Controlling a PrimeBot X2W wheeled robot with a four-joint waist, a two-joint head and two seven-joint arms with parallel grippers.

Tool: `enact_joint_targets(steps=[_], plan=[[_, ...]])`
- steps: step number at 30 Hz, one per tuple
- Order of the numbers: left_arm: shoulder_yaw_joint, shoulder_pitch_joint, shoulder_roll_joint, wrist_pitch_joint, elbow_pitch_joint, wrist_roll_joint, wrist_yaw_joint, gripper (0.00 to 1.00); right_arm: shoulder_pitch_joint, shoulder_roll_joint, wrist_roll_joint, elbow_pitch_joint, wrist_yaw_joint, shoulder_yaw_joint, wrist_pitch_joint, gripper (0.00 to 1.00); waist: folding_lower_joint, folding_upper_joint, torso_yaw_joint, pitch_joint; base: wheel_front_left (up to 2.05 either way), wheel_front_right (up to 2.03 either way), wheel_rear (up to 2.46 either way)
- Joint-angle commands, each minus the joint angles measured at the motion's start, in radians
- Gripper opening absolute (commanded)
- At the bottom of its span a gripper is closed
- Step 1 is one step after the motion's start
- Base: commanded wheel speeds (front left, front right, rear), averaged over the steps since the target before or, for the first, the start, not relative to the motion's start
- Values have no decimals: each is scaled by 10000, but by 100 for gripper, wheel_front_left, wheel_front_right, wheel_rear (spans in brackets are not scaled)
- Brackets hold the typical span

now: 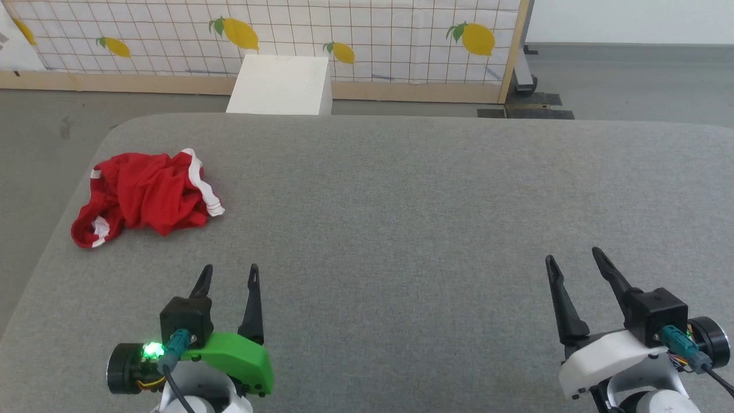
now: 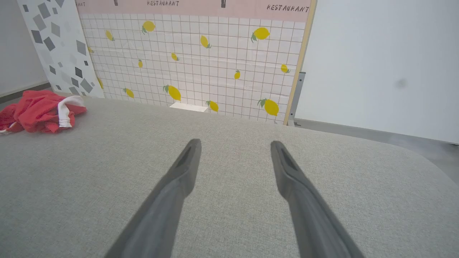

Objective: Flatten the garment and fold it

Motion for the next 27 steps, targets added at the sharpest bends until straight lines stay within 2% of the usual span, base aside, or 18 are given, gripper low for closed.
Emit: enact_joint_targets(steps=[1,27], plan=[[-51,-188,-8,-101,51,-164,66,100,32,8,13,17,-4,-28,-110,100,0,0,3,-3,0,0,0],[109,-275,42,-638,310,-465,58,100,10,14,255,71,-7,-79,-650,100,0,0,106,67,0,0,0]])
